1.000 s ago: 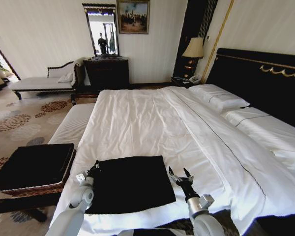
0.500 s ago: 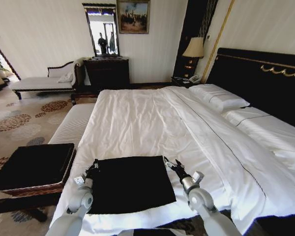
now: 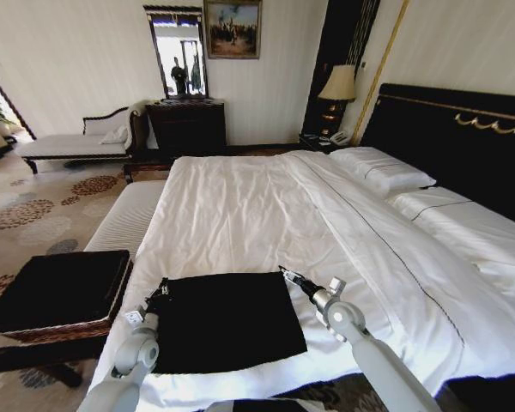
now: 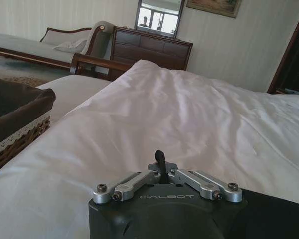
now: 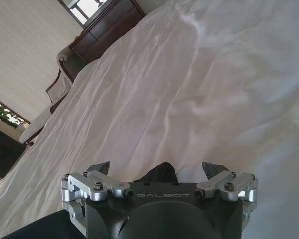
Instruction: Fold the clothes on the bed and place them into the basket.
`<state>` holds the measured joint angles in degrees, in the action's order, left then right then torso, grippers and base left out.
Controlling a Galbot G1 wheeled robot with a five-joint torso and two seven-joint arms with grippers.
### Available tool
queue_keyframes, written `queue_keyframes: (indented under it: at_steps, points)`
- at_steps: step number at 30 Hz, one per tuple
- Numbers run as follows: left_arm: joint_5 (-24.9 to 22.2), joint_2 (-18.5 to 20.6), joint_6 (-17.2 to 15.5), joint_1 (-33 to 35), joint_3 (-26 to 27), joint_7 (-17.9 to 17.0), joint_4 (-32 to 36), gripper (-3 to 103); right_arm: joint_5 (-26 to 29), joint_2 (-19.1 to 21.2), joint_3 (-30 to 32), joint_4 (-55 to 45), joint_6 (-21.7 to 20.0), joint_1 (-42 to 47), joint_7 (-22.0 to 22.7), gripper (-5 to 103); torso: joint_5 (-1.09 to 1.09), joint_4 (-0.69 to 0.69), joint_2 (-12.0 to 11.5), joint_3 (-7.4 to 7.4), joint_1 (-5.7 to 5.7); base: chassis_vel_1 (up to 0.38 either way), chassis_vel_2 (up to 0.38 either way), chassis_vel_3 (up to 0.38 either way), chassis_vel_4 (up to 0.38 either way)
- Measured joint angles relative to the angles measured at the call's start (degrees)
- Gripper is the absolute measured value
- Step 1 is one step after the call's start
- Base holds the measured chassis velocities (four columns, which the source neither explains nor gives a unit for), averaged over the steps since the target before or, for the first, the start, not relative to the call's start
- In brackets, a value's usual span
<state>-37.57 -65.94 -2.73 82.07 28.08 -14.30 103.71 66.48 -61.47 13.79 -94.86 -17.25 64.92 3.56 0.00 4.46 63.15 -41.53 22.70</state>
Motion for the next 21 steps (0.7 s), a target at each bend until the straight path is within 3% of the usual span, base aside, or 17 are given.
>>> queue_keyframes:
  at_steps: [9,11,13,17,19,21]
  points:
    - [0.0,0.0,-0.1,0.0,-0.5,-0.1,0.1,1,0.0,-1.6,-2.2,4.5,-0.3,-2.8,-0.2,101,0.0,0.0,0.0,0.01,0.0,0.0,0.0,0.0,0.0]
    - [-0.5,-0.1,-0.4,0.0,-0.5,-0.2,0.2,1,0.5,-1.6,-2.7,4.5,-0.3,-2.9,-0.1,92,-0.01,0.0,0.0,0.01,0.0,0.0,0.0,0.0,0.0]
    - [-0.5,-0.1,-0.4,0.0,-0.5,-0.2,0.2,1,0.5,-1.6,-2.8,4.5,-0.3,-2.9,-0.1,92,0.0,0.0,0.0,0.01,0.0,0.0,0.0,0.0,0.0]
    - [-1.1,-0.2,-0.6,0.0,-0.4,-0.2,0.2,1,0.9,-2.1,-3.3,4.9,-0.3,-3.0,0.1,71,-0.01,0.0,0.0,0.01,-0.01,0.0,0.0,0.0,0.0]
    - [-1.1,-0.2,-0.6,0.0,-0.4,-0.2,0.2,1,0.9,-2.1,-3.4,5.0,-0.3,-3.1,0.2,71,-0.01,0.0,0.0,0.01,-0.01,0.0,0.0,0.0,0.0]
    - [-1.1,-0.2,-0.6,0.0,-0.3,-0.2,0.2,1,0.9,-2.1,-3.6,5.0,-0.3,-3.2,0.2,55,0.0,0.0,0.0,0.01,-0.01,0.0,0.0,0.0,0.0]
